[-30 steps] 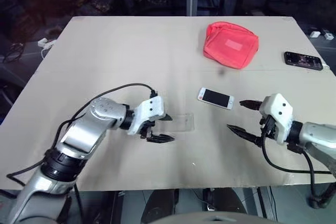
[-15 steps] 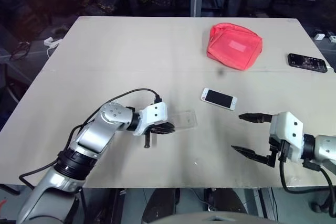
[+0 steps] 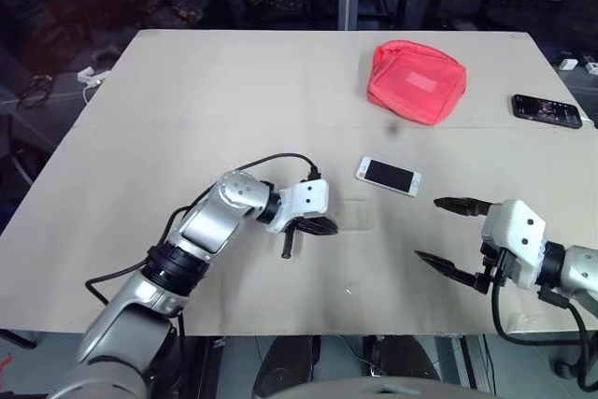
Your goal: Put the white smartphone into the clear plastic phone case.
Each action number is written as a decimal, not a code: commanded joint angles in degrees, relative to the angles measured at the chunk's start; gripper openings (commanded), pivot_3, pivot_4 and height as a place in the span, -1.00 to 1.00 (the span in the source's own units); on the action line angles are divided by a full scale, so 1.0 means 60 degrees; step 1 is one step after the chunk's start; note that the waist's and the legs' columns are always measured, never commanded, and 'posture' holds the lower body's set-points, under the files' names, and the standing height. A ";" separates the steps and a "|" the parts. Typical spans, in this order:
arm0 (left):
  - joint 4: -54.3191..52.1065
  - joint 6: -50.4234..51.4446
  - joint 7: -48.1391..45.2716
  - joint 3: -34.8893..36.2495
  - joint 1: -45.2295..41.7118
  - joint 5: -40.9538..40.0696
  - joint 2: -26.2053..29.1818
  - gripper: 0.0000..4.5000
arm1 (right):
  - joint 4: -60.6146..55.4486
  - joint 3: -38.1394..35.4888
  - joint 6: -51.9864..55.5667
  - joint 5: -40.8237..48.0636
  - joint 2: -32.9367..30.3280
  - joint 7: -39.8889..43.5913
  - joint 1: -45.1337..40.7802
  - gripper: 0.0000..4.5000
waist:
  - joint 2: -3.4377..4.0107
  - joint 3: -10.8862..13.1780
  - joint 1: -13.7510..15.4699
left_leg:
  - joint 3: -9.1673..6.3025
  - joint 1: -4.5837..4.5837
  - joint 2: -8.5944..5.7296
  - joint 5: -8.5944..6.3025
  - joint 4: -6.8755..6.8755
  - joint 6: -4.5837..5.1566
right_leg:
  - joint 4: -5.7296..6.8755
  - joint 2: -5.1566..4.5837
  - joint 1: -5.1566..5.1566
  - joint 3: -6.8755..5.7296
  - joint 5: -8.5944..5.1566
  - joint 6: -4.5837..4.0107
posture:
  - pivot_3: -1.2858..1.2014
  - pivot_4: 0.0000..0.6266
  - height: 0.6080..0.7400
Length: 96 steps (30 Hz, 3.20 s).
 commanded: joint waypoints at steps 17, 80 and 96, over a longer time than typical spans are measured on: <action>-0.4848 0.3503 0.1362 0.5430 0.3460 -0.4540 0.0947 0.96 | 0.6077 0.4026 0.0390 -0.2580 0.1320 0.0153 -0.6239 1.00 | 0.0001 0.0022 -0.0420 | 0.0010 0.0002 0.0009 0.0017 -0.0017 -0.0032 | -0.0002 -0.0001 -0.0021 0.0020 0.0001 -0.0004 | 0.03 -0.52 1.00; -0.5047 0.0346 0.1833 0.7728 0.8734 -0.5987 0.0599 1.00 | 0.4244 0.8158 0.2032 -0.5613 0.1796 0.3113 -0.8402 0.21 | 0.0038 -0.0019 -0.0199 | 0.0013 -0.0126 -0.0004 0.0022 -0.0043 -0.0045 | -0.0011 -0.0035 -0.0174 0.0021 0.0009 -0.0007 | 0.03 -0.52 1.00; -0.5121 0.0136 0.2156 0.7177 0.8737 -0.5842 0.0578 1.00 | 0.5562 0.8421 0.3137 -0.5640 0.2687 0.3694 -0.9465 0.21 | 0.0003 -0.0050 -0.0234 | 0.0013 -0.0092 -0.0002 0.0022 -0.0047 -0.0045 | -0.0008 -0.0032 -0.0152 0.0023 0.0010 -0.0009 | 0.03 -0.52 1.00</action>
